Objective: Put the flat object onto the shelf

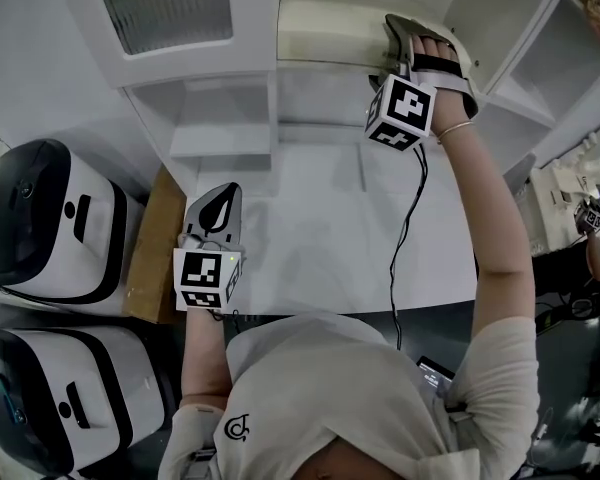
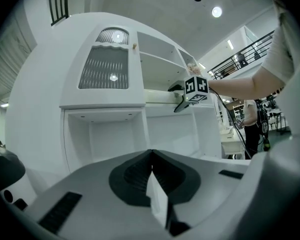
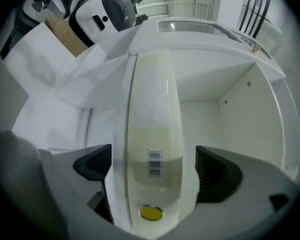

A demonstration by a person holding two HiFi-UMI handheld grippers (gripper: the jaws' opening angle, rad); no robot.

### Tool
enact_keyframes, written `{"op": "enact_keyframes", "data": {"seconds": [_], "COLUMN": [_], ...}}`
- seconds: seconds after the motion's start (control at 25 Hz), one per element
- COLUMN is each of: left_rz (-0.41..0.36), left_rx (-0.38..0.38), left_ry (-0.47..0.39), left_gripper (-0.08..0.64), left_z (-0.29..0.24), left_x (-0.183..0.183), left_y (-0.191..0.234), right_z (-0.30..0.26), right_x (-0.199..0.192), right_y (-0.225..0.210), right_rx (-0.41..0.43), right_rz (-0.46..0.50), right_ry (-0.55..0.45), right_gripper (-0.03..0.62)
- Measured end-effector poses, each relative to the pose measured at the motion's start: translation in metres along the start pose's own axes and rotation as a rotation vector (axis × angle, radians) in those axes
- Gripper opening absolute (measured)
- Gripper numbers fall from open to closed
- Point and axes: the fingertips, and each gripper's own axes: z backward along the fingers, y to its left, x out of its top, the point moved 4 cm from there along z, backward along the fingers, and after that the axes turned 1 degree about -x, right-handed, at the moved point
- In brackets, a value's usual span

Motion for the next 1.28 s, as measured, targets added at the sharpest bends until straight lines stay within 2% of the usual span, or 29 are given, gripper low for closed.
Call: {"op": "enact_keyframes", "data": {"seconds": [0.12, 0.2, 0.36, 0.44, 0.52, 0.72, 0.8, 1.0, 1.2, 1.28], "left_rz": [0.003, 0.002, 0.001, 0.005, 0.008, 0.011, 0.009, -0.004, -0.018, -0.021], "left_rx": [0.001, -0.004, -0.013, -0.012, -0.010, -0.011, -0.017, -0.038, -0.054, -0.060], "left_ry": [0.005, 0.006, 0.010, 0.009, 0.009, 0.017, 0.028, 0.038, 0.030, 0.024], "left_gripper": [0.014, 0.012, 0.012, 0.012, 0.014, 0.012, 0.014, 0.012, 0.014, 0.014], "left_z": [0.007, 0.012, 0.023, 0.029, 0.034, 0.045, 0.047, 0.051, 0.049, 0.047], "left_x": [0.002, 0.004, 0.006, 0.007, 0.009, 0.011, 0.011, 0.014, 0.019, 0.021], "left_y": [-0.008, -0.015, -0.031, -0.037, -0.044, -0.061, -0.069, -0.082, -0.089, -0.090], "right_z": [0.022, 0.039, 0.071, 0.085, 0.101, 0.145, 0.158, 0.183, 0.200, 0.203], "right_x": [-0.005, -0.007, -0.007, -0.008, -0.007, -0.006, -0.010, -0.022, -0.022, -0.023], "right_y": [0.003, 0.005, 0.016, 0.023, 0.030, 0.052, 0.064, 0.095, 0.138, 0.154], "right_rx": [0.005, -0.009, -0.074, -0.102, -0.124, -0.173, -0.163, -0.088, 0.110, 0.155], "right_rz": [-0.088, -0.157, -0.272, -0.329, -0.395, -0.574, -0.647, -0.868, -1.078, -1.153], "right_ry": [-0.024, -0.046, -0.094, -0.122, -0.165, -0.270, -0.280, -0.303, -0.337, -0.333], "right_gripper": [0.512, 0.456, 0.305, 0.203, 0.169, 0.031, 0.009, 0.008, 0.006, 0.006]}}
